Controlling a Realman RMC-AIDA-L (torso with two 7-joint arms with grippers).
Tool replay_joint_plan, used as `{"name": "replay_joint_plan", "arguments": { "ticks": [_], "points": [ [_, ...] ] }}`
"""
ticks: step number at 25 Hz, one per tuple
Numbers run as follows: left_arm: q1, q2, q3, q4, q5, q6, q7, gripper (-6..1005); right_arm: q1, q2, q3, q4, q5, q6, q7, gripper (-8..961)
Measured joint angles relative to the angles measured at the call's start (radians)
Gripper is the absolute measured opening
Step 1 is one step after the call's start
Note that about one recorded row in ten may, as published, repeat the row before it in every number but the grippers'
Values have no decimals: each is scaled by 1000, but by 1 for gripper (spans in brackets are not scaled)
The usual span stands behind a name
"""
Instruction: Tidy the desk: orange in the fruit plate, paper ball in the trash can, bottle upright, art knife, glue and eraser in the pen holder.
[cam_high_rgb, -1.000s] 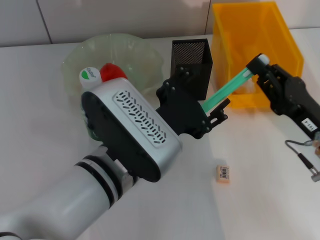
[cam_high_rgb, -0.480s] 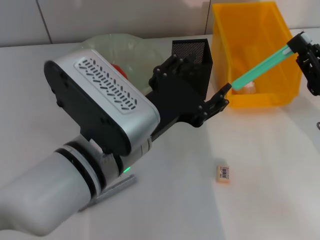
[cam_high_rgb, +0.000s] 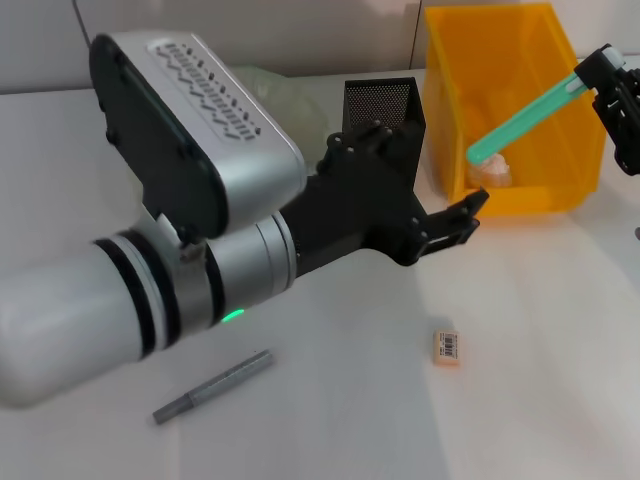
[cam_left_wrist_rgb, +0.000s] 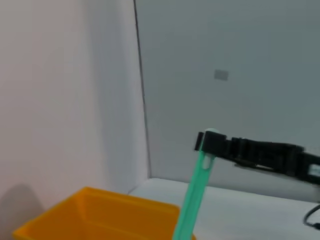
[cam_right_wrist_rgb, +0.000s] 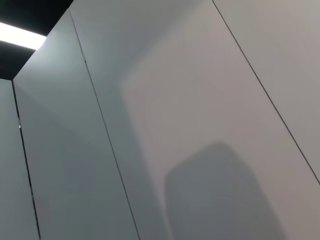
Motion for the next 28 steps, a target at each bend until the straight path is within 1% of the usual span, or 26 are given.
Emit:
{"name": "replay_joint_plan", "arguments": {
  "ticks": [1, 3, 4, 5, 6, 7, 8, 9, 10, 11, 12, 13, 14, 15, 16, 17, 18, 19, 21, 28],
  "points": [
    [3, -14, -69, -4, -187, 110, 179, 789, 3, 0, -1, -1, 0, 0, 0, 163],
    [3, -14, -69, -4, -187, 110, 179, 788, 8, 0, -2, -3, 0, 1, 0, 165],
    [28, -78, -269, -91, -590, 398, 553, 787, 11, 0, -2, -7, 0, 3, 0, 166],
    [41, -115, -390, -176, -769, 570, 725, 786, 13, 0, -2, -11, 0, 4, 0, 167],
    [41, -115, -390, -176, -769, 570, 725, 785, 16, 1, 0, -15, 0, 6, -1, 168],
    [43, -129, -462, -243, -883, 684, 835, 784, 20, 1, 1, -19, 0, 8, -2, 168],
    [43, -129, -462, -243, -883, 684, 835, 783, 33, 2, 3, -23, 0, 16, -5, 169],
    [34, -126, -511, -338, -998, 797, 951, 783, 33, 2, 3, -23, 0, 16, -5, 170],
    [31, -125, -516, -374, -1021, 820, 1006, 783, 41, 2, 2, -26, 0, 24, -7, 171],
    [31, -125, -516, -374, -1021, 820, 1006, 782, 52, 2, 1, -30, 0, 34, -9, 172],
    [32, -129, -521, -435, -1030, 848, 1093, 781, 66, 3, -2, -34, 0, 48, -12, 172],
    [32, -129, -521, -435, -1030, 848, 1093, 781, 91, 3, -6, -36, 0, 71, -30, 173],
    [32, -129, -521, -435, -1030, 848, 1093, 780, 91, 3, -6, -36, 0, 71, -30, 174],
    [28, -131, -515, -541, -1057, 873, 1218, 780, 103, 4, -6, -36, 0, 81, -46, 175],
    [22, -131, -514, -589, -1065, 894, 1260, 780, 118, 4, -7, -36, 0, 97, -67, 176],
    [22, -131, -514, -589, -1065, 894, 1260, 779, 131, 5, -7, -36, 0, 113, -78, 177],
    [15, -132, -515, -652, -1081, 926, 1314, 778, 145, 5, -7, -36, 0, 131, -89, 177],
    [15, -132, -515, -652, -1081, 926, 1314, 778, 157, 5, -7, -36, 0, 148, -95, 178],
    [8, -131, -515, -764, -1140, 991, 1409, 777, 179, 5, -7, -37, 0, 172, -118, 180],
    [-11, -130, -519, -865, -1187, 1034, 1431, 773, 234, 7, -11, -34, -6, 211, -190, 185]
  ]
}}
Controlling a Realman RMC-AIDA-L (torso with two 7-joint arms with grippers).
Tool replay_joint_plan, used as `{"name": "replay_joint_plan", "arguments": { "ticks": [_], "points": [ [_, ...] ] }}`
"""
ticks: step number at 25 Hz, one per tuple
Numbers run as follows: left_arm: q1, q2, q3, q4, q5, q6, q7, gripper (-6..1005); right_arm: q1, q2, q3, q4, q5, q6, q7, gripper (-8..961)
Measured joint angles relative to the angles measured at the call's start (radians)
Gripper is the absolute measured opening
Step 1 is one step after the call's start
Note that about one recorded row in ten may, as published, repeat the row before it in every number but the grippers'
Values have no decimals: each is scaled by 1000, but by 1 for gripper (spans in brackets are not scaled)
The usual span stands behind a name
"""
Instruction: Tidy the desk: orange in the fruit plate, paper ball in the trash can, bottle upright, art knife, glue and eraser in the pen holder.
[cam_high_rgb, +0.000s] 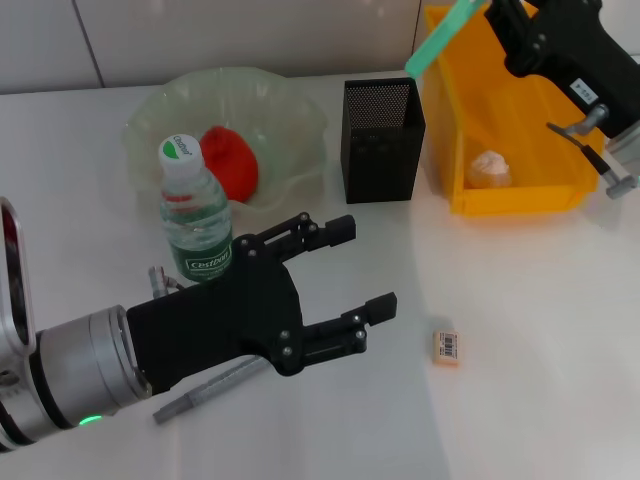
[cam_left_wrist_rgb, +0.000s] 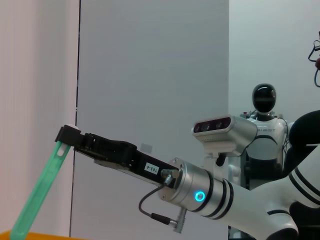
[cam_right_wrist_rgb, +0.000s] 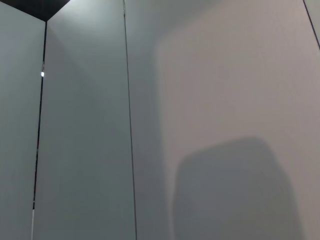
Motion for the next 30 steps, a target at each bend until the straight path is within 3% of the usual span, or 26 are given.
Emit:
{"name": "replay_joint_plan", "arguments": {
  "ticks": [12, 30],
  "points": [
    [-13, 1, -4, -39, 4, 10, -14, 772, 83, 2, -64, 53, 0, 143, -153, 195],
    [-55, 1, -3, -84, 8, 4, -51, 770, 95, 2, -60, 120, 31, 267, -270, 210]
  ]
}}
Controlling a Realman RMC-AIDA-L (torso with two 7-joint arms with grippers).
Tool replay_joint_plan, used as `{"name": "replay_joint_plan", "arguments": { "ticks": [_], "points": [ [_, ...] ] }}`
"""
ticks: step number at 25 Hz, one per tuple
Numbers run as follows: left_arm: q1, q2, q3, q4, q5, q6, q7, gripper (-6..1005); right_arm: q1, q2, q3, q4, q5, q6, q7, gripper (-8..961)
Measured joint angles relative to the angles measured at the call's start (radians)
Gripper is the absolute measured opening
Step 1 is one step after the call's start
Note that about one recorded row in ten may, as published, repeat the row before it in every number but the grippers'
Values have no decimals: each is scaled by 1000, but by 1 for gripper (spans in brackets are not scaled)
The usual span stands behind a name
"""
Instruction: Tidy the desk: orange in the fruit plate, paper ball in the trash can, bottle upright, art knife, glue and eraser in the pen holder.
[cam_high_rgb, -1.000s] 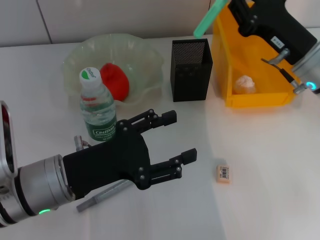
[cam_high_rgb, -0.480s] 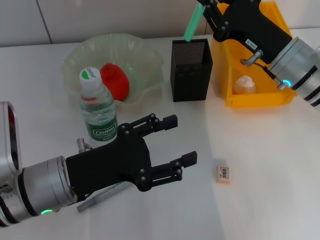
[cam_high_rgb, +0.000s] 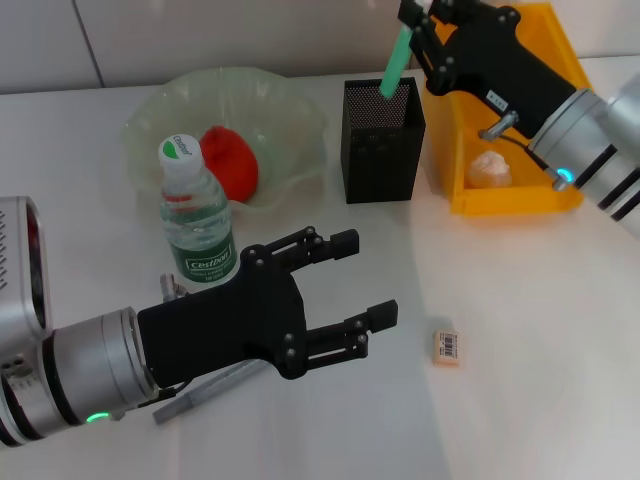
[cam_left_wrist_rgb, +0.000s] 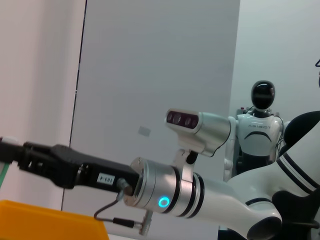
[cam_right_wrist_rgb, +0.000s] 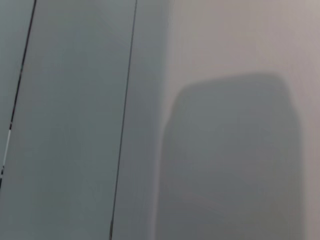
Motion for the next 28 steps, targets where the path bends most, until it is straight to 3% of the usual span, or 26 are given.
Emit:
{"name": "replay_joint_plan", "arguments": {
  "ticks": [7, 16, 24, 28],
  "points": [
    [-1, 0, -2, -1, 1, 11, 8, 769, 41, 0, -29, 44, -4, 103, 3, 216],
    [9, 2, -14, -1, 1, 48, 12, 768, 19, 1, -52, 54, -1, 77, 0, 223],
    [13, 4, -16, -11, 11, 53, 40, 769, -28, -4, -48, 22, -1, -5, 127, 451],
    [14, 8, -20, -24, 12, 54, 56, 769, -86, -7, -96, -168, -8, -109, 450, 584]
  ]
}}
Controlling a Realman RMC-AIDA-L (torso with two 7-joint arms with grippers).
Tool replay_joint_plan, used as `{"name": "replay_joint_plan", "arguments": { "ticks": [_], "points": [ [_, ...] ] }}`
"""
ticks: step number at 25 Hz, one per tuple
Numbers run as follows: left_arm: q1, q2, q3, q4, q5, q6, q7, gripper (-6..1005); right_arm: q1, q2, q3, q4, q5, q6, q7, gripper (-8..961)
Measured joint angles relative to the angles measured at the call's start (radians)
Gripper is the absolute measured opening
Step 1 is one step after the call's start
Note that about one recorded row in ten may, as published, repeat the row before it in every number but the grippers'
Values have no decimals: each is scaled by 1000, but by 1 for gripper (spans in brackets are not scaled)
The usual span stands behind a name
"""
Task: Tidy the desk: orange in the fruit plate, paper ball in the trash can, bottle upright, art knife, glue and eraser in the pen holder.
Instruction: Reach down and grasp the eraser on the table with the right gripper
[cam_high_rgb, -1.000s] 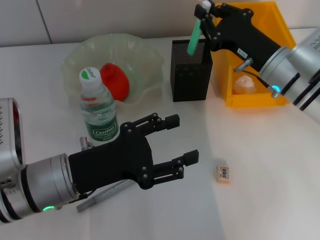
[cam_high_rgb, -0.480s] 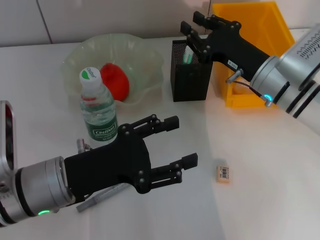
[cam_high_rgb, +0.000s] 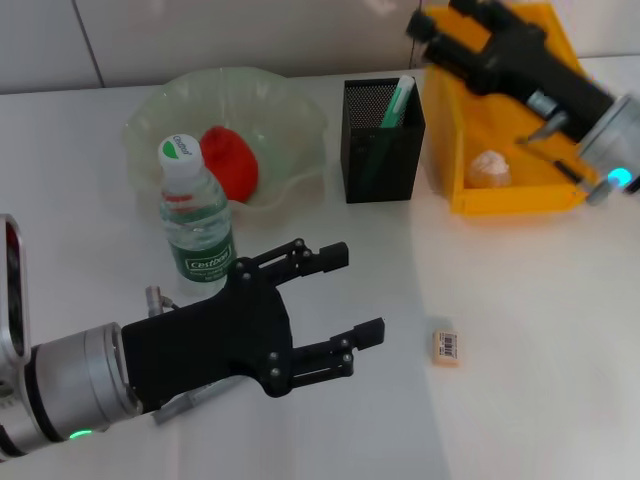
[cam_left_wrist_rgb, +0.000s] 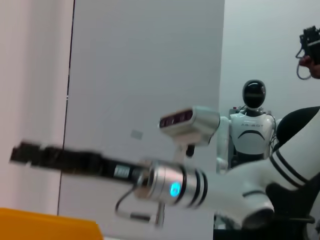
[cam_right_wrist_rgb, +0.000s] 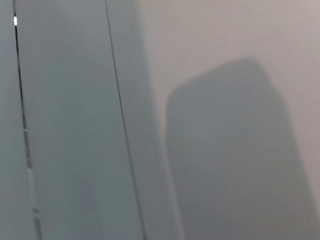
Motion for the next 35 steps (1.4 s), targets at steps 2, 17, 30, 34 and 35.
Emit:
{"name": "replay_joint_plan", "arguments": {
  "ticks": [2, 17, 30, 34, 35],
  "points": [
    [0, 2, -9, -12, 1, 0, 5, 769, -34, -1, -67, -161, -1, -25, 188, 650],
    [43, 31, -150, -146, 74, 74, 104, 768, -17, -33, -321, -1167, -737, -379, 1140, 785],
    [59, 27, -192, -148, 111, 67, 103, 768, 175, -6, -694, -1146, -1224, -617, 1262, 783],
    [58, 25, -192, -149, 113, 66, 104, 768, 166, 3, -854, -1135, -1237, -569, 1308, 774],
    [58, 25, -192, -149, 113, 66, 104, 768, 163, 3, -885, -1128, -1239, -553, 1314, 771]
  ]
}}
